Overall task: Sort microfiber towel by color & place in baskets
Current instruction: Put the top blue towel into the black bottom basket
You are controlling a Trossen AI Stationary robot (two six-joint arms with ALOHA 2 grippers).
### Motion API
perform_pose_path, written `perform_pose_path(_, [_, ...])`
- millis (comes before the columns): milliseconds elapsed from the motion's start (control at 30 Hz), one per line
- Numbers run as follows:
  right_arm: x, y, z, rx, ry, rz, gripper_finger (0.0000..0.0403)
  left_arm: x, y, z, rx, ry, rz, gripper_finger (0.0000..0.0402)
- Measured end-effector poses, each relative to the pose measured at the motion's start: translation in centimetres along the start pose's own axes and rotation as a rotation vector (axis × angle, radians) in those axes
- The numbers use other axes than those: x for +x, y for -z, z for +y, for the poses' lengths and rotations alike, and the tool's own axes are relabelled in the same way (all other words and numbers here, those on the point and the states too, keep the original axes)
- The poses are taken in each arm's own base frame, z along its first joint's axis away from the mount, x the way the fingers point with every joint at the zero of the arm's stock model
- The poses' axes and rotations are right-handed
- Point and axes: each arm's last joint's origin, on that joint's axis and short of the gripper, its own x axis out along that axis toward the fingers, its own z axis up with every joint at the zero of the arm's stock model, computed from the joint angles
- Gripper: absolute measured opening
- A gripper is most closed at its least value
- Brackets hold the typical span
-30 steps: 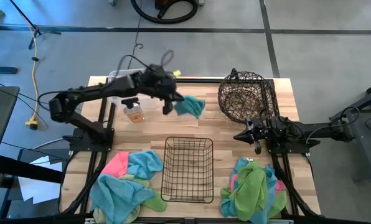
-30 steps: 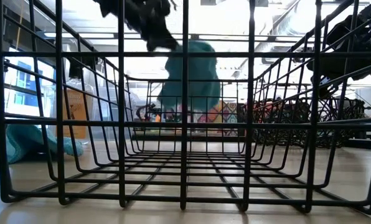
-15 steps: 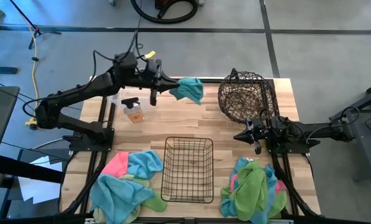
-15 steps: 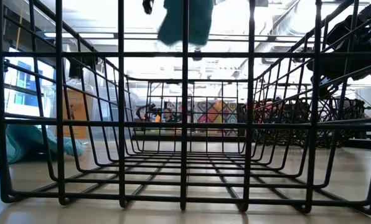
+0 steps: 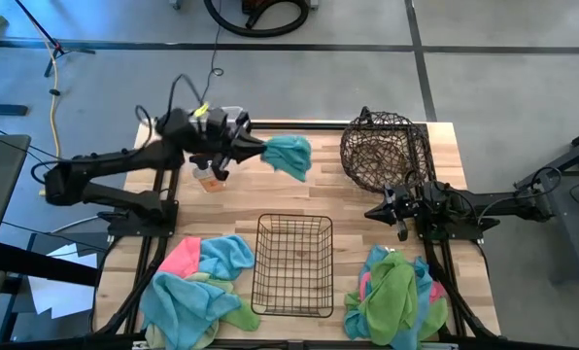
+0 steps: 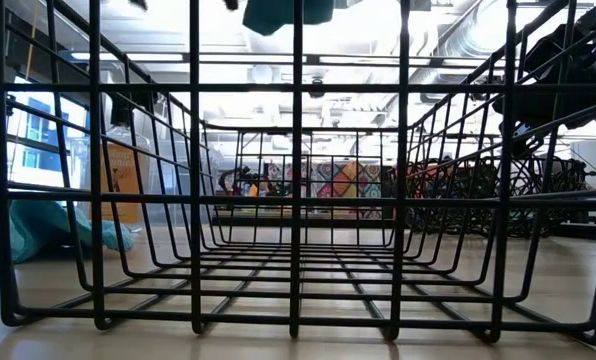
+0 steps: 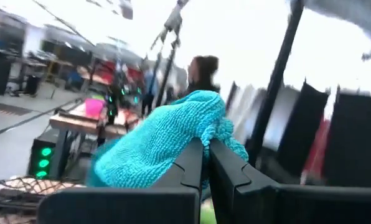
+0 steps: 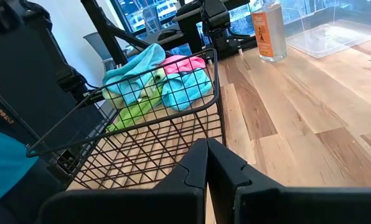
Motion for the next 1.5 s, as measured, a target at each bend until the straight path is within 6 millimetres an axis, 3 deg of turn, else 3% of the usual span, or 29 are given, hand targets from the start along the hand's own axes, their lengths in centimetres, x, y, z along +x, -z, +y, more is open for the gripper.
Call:
perform_pose_path(200, [0.0, 0.0, 0.0, 0.0, 0.0, 0.0, 0.0001, -1.6, 2.0, -1.7, -0.088, -0.122, -0.131, 0.0])
perform_pose_path(600, [0.0, 0.0, 0.0, 0.0, 0.0, 0.001, 0.0001, 0.6, 2.3, -5.1, -0.05, -0.153, -0.156, 0.0])
perform_pose_path(1033, [0.0, 0.0, 0.0, 0.0, 0.0, 0.0, 0.0001, 2.2, 5.2, -8.1, -0.151, -0.214, -0.13, 0.0])
perform_pose_path(1233, [0.0, 0.0, 0.0, 0.0, 0.0, 0.0, 0.0001, 4.4, 7.2, -10.5, -0.117, -0.165, 0.028, 0.0])
perform_pose_path(1500, [0.0, 0.0, 0.0, 0.0, 0.0, 0.0, 0.0001, 8.7, 9.2, -13.4, 0.027, 0.004, 0.468, 0.0])
